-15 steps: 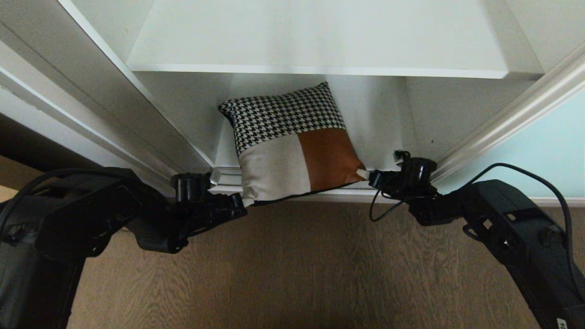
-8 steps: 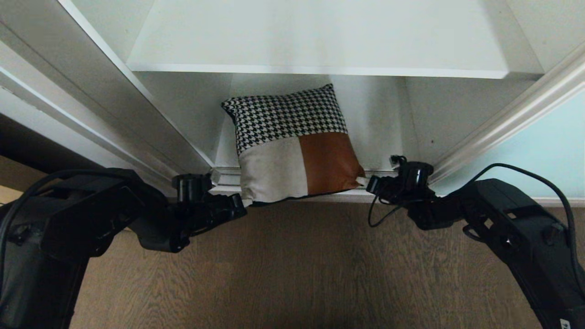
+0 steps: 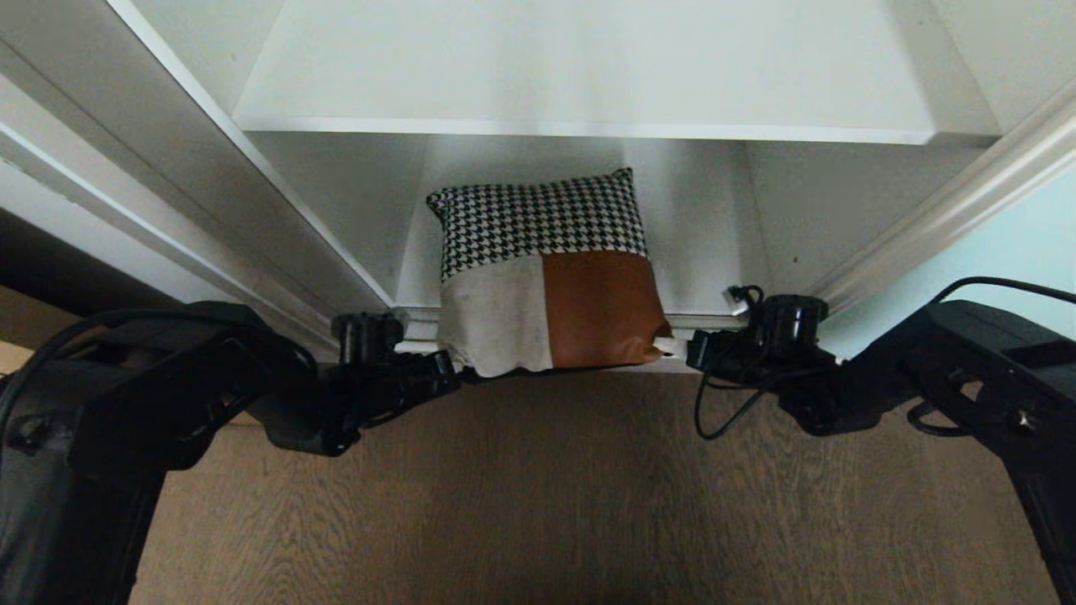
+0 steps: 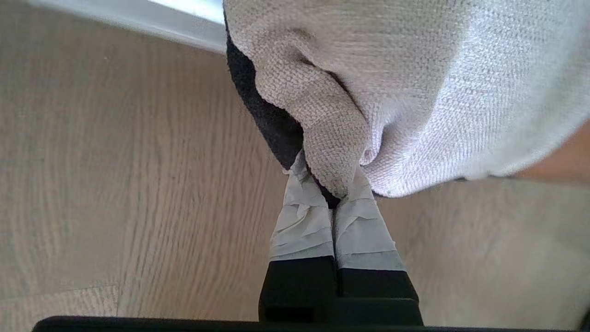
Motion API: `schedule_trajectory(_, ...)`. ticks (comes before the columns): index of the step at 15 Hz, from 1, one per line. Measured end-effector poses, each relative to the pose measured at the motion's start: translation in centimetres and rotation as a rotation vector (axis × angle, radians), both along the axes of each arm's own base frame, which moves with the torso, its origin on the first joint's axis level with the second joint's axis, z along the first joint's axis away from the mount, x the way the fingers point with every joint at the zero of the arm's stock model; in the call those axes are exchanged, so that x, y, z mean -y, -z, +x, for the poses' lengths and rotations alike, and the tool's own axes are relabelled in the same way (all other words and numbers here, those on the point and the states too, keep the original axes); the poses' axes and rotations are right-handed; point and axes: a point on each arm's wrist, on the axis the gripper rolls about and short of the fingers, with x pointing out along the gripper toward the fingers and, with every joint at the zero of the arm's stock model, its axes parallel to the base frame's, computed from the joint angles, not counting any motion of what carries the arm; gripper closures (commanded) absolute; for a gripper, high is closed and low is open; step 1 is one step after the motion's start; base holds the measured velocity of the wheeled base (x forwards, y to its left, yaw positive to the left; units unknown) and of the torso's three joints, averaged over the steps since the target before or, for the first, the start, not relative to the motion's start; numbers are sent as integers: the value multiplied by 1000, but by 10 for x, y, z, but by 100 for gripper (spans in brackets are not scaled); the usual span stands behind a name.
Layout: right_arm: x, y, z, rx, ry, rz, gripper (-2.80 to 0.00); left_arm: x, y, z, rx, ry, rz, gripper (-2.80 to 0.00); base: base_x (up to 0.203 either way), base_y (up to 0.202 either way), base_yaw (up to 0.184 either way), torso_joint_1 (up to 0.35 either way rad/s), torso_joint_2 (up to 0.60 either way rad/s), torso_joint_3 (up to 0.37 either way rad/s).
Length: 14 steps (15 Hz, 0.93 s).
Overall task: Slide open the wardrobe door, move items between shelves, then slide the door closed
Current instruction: Place the pillow on the higher shelf
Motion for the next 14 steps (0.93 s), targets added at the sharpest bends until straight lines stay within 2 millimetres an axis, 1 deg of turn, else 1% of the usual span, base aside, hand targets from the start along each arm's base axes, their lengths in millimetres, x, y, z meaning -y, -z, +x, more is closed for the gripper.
schedule_trajectory(4,-9,-38,-37,14,-38,2,0,28,-15,-5,-31,-2,57,0,0,0,0,0,0,0)
schedule_trajectory(6,-12,-55,-58,21,-54,4,0,34,-34,-11,-25,2,63,0,0,0,0,0,0,0)
schedule_trajectory(7,-12,-63,-70,23,-63,5,0,34,-46,-17,-26,-1,56,0,0,0,0,0,0,0)
schedule_trajectory(10,-11,-86,-107,31,-82,9,0,32,-84,-40,-33,-18,-3,0,0,0,0,0,0,0)
schedule_trajectory(14,-2,-115,-157,67,-94,21,0,29,-128,-83,3,-22,-30,0,0,0,0,0,0,0)
